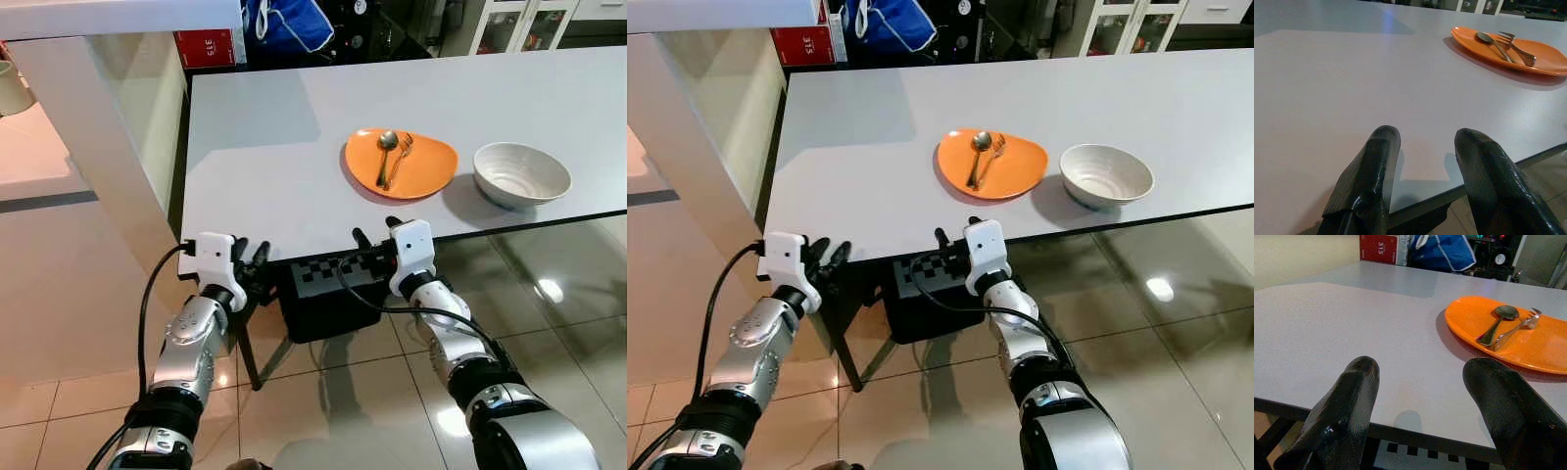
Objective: Setting the table
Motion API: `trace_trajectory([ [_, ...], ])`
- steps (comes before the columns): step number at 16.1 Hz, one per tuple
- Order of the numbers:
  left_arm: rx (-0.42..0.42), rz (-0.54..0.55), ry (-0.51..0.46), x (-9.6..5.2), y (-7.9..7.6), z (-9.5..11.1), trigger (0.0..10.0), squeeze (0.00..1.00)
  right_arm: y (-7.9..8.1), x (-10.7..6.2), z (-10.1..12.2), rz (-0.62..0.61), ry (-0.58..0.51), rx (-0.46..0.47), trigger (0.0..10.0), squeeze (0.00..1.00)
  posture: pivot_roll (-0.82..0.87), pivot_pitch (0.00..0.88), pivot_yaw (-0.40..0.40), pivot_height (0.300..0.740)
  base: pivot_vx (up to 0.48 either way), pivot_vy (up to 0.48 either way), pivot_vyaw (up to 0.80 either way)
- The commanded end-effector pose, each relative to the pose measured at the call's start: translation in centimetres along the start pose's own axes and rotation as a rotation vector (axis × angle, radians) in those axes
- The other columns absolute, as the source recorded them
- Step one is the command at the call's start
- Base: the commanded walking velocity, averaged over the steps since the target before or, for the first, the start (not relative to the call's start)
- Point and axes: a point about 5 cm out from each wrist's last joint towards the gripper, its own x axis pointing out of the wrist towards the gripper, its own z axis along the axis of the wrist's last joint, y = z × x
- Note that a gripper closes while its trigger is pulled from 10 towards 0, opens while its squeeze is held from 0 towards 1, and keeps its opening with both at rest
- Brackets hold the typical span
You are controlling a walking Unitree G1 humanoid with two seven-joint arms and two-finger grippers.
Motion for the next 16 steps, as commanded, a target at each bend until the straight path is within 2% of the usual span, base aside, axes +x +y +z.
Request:
trace_trajectory([
  [1,-0.018,-0.003,0.022,-0.1,0.0,-0.4,10.0,0.00,0.3,0.3,0.2,0.031,0.010,-0.008,10.0,0.00,0.01,0.054,0.016,0.740,0.000,0.000,0.00],
  [6,-0.012,0.009,0.023,-0.2,-0.2,-0.6,10.0,0.00,0.5,0.3,0.1,0.033,0.009,-0.002,10.0,0.00,0.02,0.069,0.017,0.740,0.000,0.000,0.00],
  [8,-0.013,0.025,0.031,-0.6,0.1,-0.8,10.0,0.00,0.5,0.3,0.1,0.027,0.010,0.012,10.0,0.00,0.06,0.083,0.026,0.740,0.000,0.000,0.00],
  [12,-0.043,0.057,0.041,-0.9,1.1,-0.8,10.0,0.00,1.2,0.8,0.3,0.041,0.023,0.014,10.0,0.00,0.11,0.042,0.002,0.740,0.000,0.000,0.00],
  [16,-0.022,0.071,0.031,-0.9,1.5,-0.5,10.0,0.00,1.5,1.1,0.5,0.060,0.031,0.008,10.0,0.00,0.13,0.026,-0.019,0.740,0.000,0.000,0.00],
])
